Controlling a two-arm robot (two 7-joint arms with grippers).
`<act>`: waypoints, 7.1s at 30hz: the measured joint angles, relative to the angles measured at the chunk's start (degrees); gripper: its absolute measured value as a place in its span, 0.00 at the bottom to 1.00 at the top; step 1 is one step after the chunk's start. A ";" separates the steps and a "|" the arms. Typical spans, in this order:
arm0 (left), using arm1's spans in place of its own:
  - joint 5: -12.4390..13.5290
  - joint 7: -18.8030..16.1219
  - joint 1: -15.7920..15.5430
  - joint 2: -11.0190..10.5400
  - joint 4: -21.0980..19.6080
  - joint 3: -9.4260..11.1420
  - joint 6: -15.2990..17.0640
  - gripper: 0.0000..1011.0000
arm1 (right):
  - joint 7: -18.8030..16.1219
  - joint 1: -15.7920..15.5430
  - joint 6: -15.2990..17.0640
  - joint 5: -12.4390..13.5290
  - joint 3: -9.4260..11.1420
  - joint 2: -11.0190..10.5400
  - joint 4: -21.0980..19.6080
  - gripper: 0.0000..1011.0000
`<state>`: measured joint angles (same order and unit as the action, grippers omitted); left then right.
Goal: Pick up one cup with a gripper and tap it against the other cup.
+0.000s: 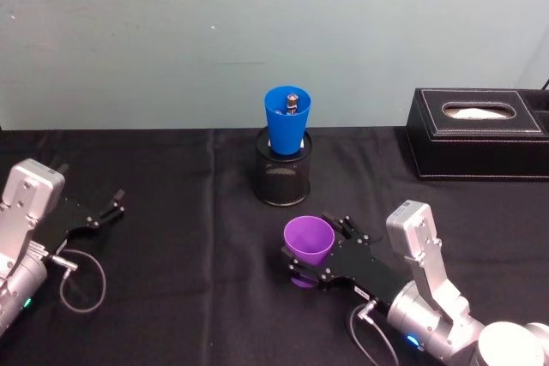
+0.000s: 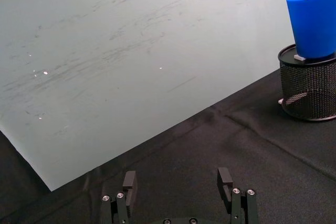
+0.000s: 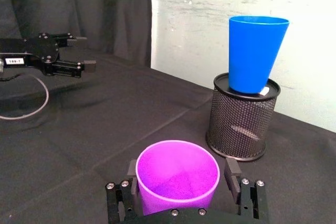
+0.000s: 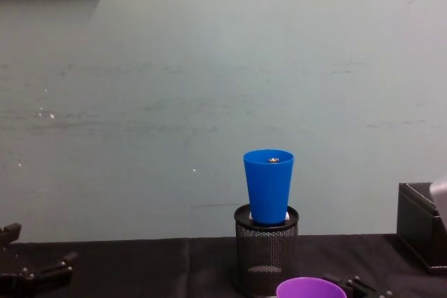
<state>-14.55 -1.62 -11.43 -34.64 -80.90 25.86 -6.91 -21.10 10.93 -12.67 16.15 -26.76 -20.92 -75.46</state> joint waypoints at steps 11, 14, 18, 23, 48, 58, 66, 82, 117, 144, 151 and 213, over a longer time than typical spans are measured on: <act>0.00 0.00 0.00 0.00 0.00 0.00 0.00 0.99 | -1.51 0.71 0.53 -0.17 1.00 1.93 1.25 0.99; 0.00 0.00 0.00 0.00 0.00 0.00 0.00 0.99 | -1.79 0.67 0.65 -0.22 1.37 2.32 1.44 0.99; 0.00 0.00 0.00 0.00 0.00 0.00 0.00 0.99 | -2.14 0.52 0.68 -0.39 1.76 2.69 1.63 0.99; 0.00 0.00 0.00 0.00 0.00 0.00 0.00 0.99 | -2.94 0.34 0.43 -0.65 2.30 3.19 1.92 0.99; 0.00 0.00 0.00 0.00 0.00 0.00 0.00 0.99 | -2.56 -0.74 0.53 -1.14 3.04 2.72 -0.84 0.75; 0.00 0.00 0.00 0.00 0.00 0.00 0.00 0.99 | -2.83 -2.70 5.36 0.26 5.43 1.63 -10.35 0.73; 0.00 0.00 0.00 0.00 0.00 0.00 0.00 0.99 | -2.73 -2.87 9.20 2.55 6.52 1.27 -15.86 0.73; 0.00 0.00 0.00 0.00 0.00 0.00 0.00 0.99 | -2.02 -2.49 10.92 3.41 6.92 0.93 -18.85 0.73; 0.00 0.00 0.00 0.00 0.00 0.00 0.00 0.99 | -2.15 -2.57 10.51 3.27 6.88 1.06 -18.30 0.73; 0.00 0.00 0.00 0.00 0.00 0.00 0.00 0.99 | -2.13 -2.57 10.51 3.27 6.88 1.06 -18.29 0.73; 0.00 0.00 0.00 0.00 0.00 0.00 0.00 0.99 | -2.13 -2.57 10.51 3.27 6.88 1.06 -18.29 0.73; 0.00 0.00 0.00 0.00 0.00 0.00 0.00 0.99 | -2.14 -2.57 10.51 3.27 6.88 1.06 -18.29 0.73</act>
<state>-14.55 -1.62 -11.43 -34.65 -80.90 25.86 -6.91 -23.25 8.36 -2.15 19.42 -19.88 -19.86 -93.75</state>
